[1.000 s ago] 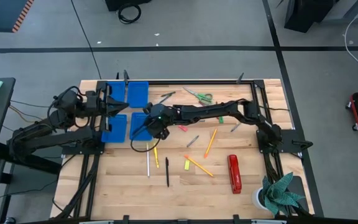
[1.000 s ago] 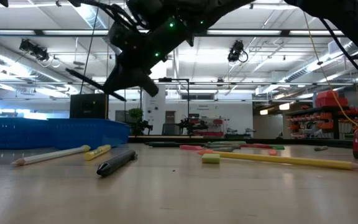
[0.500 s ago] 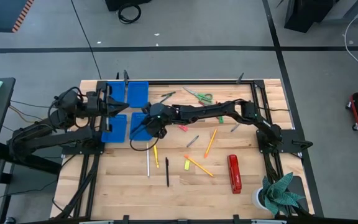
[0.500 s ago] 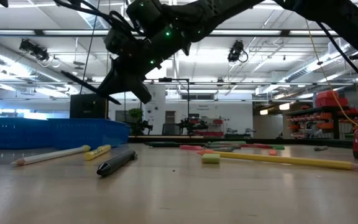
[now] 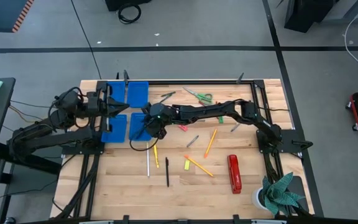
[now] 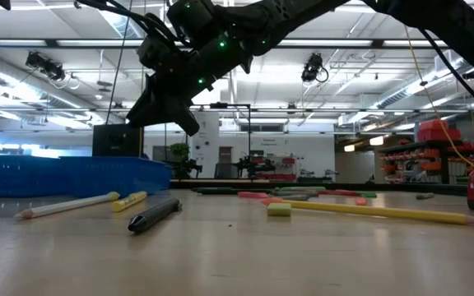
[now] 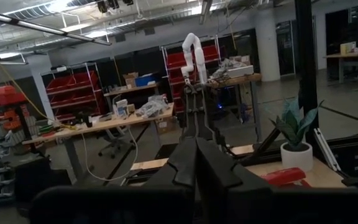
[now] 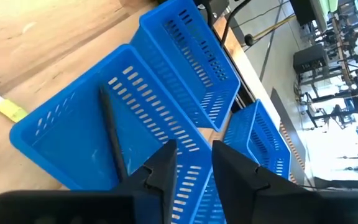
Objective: Sort crayons/erasers/pens/pencils in bins
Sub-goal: Put the top black pen into the bottom right blue bin
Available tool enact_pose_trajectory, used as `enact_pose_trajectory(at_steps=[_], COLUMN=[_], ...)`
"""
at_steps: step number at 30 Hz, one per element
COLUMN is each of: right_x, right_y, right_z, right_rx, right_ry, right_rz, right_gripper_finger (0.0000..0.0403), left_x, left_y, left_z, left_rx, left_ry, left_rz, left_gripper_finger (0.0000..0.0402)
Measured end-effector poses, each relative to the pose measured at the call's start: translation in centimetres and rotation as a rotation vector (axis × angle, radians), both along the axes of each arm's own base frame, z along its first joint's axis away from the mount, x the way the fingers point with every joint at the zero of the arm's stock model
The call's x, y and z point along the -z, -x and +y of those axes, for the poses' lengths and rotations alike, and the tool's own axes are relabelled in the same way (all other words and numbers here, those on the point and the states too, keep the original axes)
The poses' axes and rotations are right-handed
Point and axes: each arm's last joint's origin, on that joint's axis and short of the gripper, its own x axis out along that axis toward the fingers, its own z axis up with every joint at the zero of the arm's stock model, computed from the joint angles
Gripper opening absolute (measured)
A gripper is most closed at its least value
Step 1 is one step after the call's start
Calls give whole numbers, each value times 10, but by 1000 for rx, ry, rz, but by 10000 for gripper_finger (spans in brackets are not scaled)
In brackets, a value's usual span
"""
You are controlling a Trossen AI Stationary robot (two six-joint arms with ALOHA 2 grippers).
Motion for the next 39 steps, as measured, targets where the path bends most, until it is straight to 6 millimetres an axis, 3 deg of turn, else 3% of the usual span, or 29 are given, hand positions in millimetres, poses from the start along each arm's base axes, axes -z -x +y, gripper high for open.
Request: enact_pose_trajectory(at_steps=[6, 11, 17, 21, 30, 39], right_x=[1, 0, 11, 18, 22, 32], right_y=[0, 12, 43, 64, 87, 85], right_z=[-1, -7, -40, -67, -116, -103], right_rx=[36, 241, 602, 736, 753, 695], right_ry=[22, 76, -148, -224, -613, -634], right_rz=[9, 129, 341, 478, 573, 597], right_gripper_finger=[104, 102, 102, 98, 87, 83], left_x=[1, 1, 1, 1, 1, 1], left_y=[0, 0, 0, 0, 0, 0], left_z=[0, 0, 0, 0, 0, 0], left_rx=[-6, -6, -6, -7, -7, -10], left_ry=[-33, -30, -29, -30, -32, -34], left_rz=[9, 12, 15, 15, 16, 16], left_gripper_finger=[13, 24, 21, 13, 23, 11])
